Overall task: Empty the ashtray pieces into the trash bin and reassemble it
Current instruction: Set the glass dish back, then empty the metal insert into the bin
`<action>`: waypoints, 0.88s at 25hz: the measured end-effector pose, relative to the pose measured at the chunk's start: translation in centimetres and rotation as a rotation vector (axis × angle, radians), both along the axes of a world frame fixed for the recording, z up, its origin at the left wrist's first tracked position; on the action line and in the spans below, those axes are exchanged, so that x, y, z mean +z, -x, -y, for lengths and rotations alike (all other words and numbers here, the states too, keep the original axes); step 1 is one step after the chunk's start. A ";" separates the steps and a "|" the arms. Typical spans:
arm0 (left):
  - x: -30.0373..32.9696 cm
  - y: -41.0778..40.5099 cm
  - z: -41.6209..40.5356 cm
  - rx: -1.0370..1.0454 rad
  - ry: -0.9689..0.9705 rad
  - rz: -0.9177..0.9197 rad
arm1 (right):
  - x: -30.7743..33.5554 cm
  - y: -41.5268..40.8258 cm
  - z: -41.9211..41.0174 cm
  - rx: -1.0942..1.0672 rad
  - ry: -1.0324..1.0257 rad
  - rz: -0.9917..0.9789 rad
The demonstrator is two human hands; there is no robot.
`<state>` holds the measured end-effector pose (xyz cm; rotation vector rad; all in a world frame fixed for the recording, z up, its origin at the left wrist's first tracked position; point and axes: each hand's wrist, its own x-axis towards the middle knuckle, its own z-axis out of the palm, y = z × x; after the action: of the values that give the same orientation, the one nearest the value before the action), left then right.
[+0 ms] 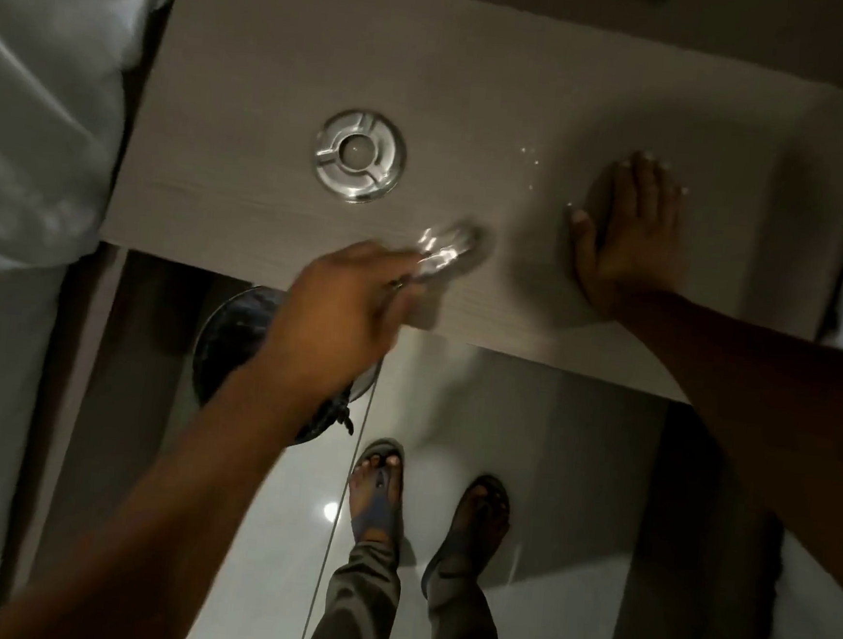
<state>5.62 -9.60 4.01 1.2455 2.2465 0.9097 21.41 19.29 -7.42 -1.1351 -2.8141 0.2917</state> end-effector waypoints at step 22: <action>-1.2 10.4 -10.0 0.195 0.787 -0.293 | 0.3 -0.5 -0.6 -0.003 0.016 0.021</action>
<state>-4.81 0.39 2.85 0.8263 2.5788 -0.1531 21.88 19.93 -7.08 -1.1525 -2.8333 0.3047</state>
